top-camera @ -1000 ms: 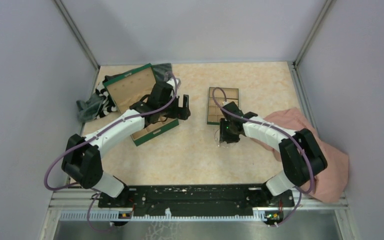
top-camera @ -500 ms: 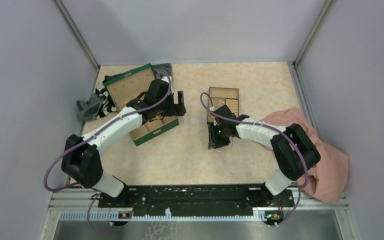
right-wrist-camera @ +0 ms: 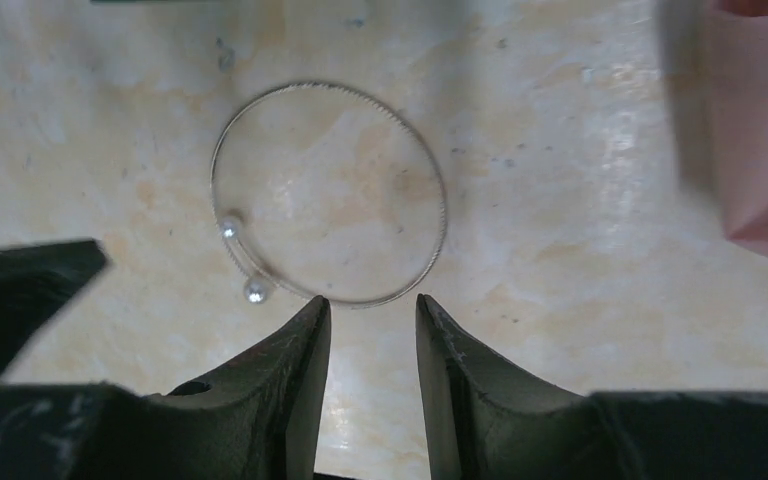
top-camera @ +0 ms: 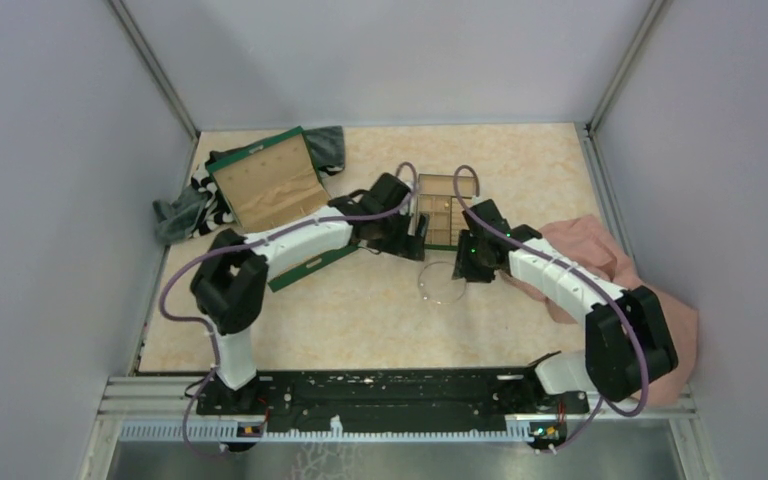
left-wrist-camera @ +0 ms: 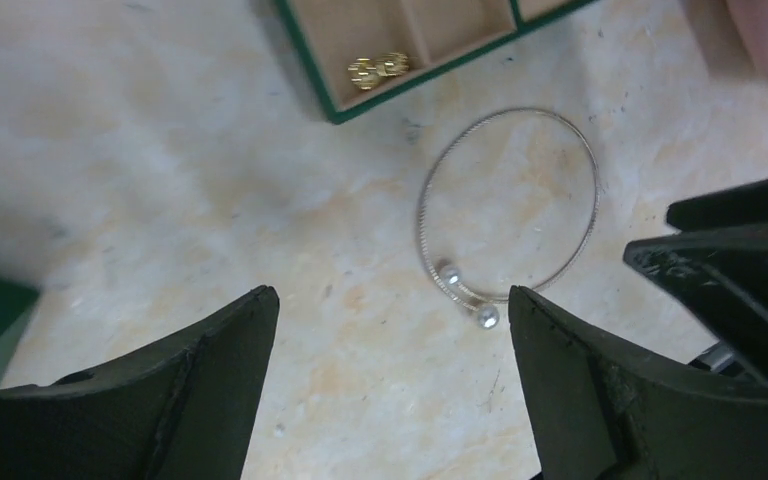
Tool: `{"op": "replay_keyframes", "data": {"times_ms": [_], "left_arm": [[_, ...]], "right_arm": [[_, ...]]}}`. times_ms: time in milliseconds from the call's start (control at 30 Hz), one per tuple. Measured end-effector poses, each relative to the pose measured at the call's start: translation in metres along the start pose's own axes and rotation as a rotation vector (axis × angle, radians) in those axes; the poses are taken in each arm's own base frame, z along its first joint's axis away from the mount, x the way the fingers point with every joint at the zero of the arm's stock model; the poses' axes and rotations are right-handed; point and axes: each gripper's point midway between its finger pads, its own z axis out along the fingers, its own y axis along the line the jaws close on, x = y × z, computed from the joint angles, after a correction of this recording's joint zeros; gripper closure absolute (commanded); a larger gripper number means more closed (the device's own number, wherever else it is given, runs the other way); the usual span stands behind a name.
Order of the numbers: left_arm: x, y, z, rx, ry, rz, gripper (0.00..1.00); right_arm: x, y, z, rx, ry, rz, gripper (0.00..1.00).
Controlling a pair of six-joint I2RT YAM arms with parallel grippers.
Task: Organize the mixed jewelry
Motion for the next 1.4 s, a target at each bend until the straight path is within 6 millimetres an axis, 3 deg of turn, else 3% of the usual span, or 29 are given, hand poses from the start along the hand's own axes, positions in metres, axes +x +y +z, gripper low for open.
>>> {"op": "replay_keyframes", "data": {"times_ms": [133,300,433,533,900,1100,1267,1400], "left_arm": [[0.030,-0.030,0.036,0.032,0.097,0.104,0.28],[0.062,-0.037,0.061,0.022,0.180,0.142,0.34],[0.056,-0.040,0.064,0.019,0.169,0.133,0.43],[0.056,-0.037,0.068,-0.004,0.166,0.120,0.59],[0.052,-0.016,0.069,-0.129,0.136,0.096,1.00],[0.060,0.006,0.055,-0.232,0.127,0.110,1.00],[0.082,0.027,0.033,-0.318,0.190,0.107,1.00],[0.096,0.029,0.022,-0.322,0.255,0.094,0.95]], "right_arm": [[-0.020,-0.021,-0.010,0.048,-0.074,0.110,0.62],[-0.038,-0.037,-0.022,0.065,-0.142,0.191,0.62],[-0.040,-0.042,-0.022,0.076,-0.145,0.207,0.62],[-0.040,-0.042,-0.022,0.076,-0.145,0.207,0.62],[-0.041,-0.040,-0.022,0.067,-0.147,0.214,0.62],[-0.040,-0.038,-0.019,0.048,-0.147,0.214,0.62],[-0.035,-0.034,-0.016,0.022,-0.121,0.201,0.62],[-0.027,-0.031,-0.005,0.024,-0.072,0.172,0.62]]}}
